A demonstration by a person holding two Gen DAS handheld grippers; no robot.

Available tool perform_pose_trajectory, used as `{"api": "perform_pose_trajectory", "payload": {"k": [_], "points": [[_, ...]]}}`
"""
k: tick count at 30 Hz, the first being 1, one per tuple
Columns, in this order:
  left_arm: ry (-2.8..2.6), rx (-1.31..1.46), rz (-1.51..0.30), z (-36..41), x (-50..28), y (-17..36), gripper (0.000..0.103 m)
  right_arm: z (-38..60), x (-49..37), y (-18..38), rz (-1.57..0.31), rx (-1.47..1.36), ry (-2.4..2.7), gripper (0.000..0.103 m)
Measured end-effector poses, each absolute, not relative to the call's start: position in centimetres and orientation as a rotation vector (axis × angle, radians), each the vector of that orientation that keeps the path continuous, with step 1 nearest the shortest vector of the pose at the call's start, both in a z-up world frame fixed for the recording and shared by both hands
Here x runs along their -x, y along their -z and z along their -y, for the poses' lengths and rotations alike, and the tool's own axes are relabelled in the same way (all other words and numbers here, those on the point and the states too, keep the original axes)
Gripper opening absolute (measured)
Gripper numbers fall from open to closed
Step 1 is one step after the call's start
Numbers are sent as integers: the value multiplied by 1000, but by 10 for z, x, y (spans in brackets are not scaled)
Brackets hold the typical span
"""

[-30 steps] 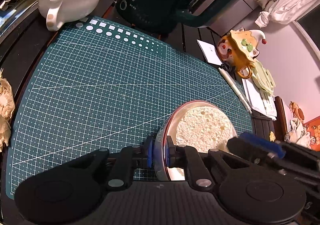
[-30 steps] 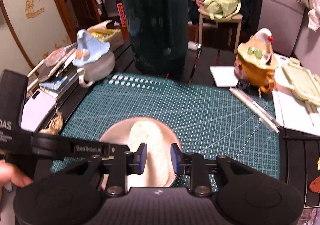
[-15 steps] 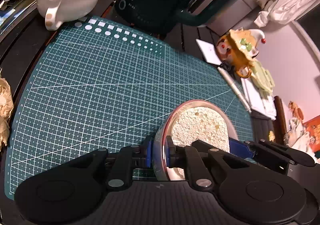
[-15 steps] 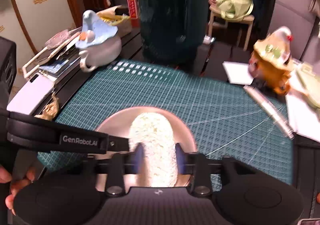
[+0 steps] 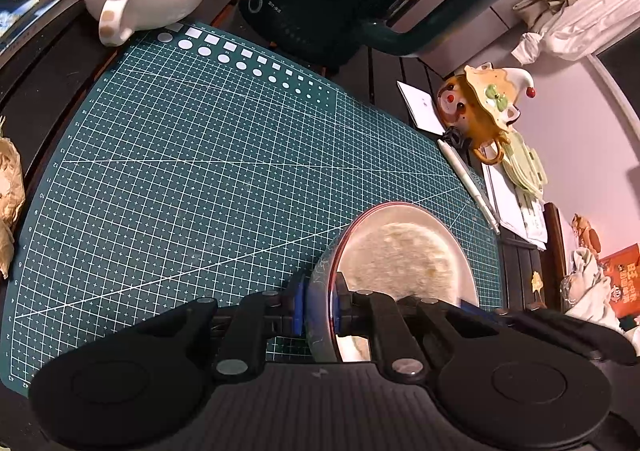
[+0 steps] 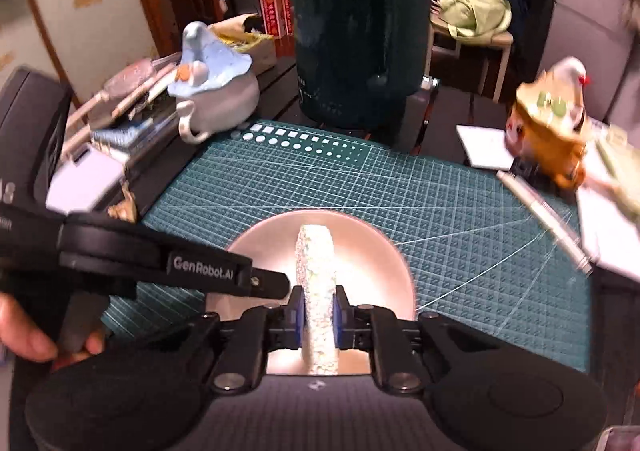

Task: Clean bowl
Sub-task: 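Hold the tilted bowl with the left tool while the right tool scrubs its inside with the sponge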

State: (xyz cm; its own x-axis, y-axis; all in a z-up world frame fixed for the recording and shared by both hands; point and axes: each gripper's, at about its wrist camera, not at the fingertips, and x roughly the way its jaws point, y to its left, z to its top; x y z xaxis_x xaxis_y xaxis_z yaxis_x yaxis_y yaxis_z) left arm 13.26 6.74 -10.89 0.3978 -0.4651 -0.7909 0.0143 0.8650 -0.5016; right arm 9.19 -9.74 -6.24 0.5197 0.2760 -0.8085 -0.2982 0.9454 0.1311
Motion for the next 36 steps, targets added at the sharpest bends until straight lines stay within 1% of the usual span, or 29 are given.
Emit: {"api": "perform_pose_trajectory", "payload": {"k": [3,4,10,16,20,22,26,30,36], "points": [[318,454,-1139,-67,-133,110,11,108,-96,68,-993,-105,-346,13],[319,451,-1140,-66,-133,109,11,108,-96,69,-993,-110,-349,13],[328,371,-1127,-58,-128,106,11,91,-89,64,-955,91,-244,12],[328,383,-1110,-56,-123,106,12,109,-88,50,-932,55,-201,11],[314,406,-1130,-54,-126,106,12,117,-80,24,-857,26,-212,11],[302,416,-1137,-54,-125,106,12,121,-79,19,-859,-14,-242,12],[284,423,-1142,-55,-124,105,12,120,-87,31,-923,-62,-282,12],[274,438,-1148,-54,-125,105,12,112,-98,56,-1002,-60,-307,12],[274,438,-1149,-54,-125,105,12,103,-94,62,-990,61,-250,12]]}}
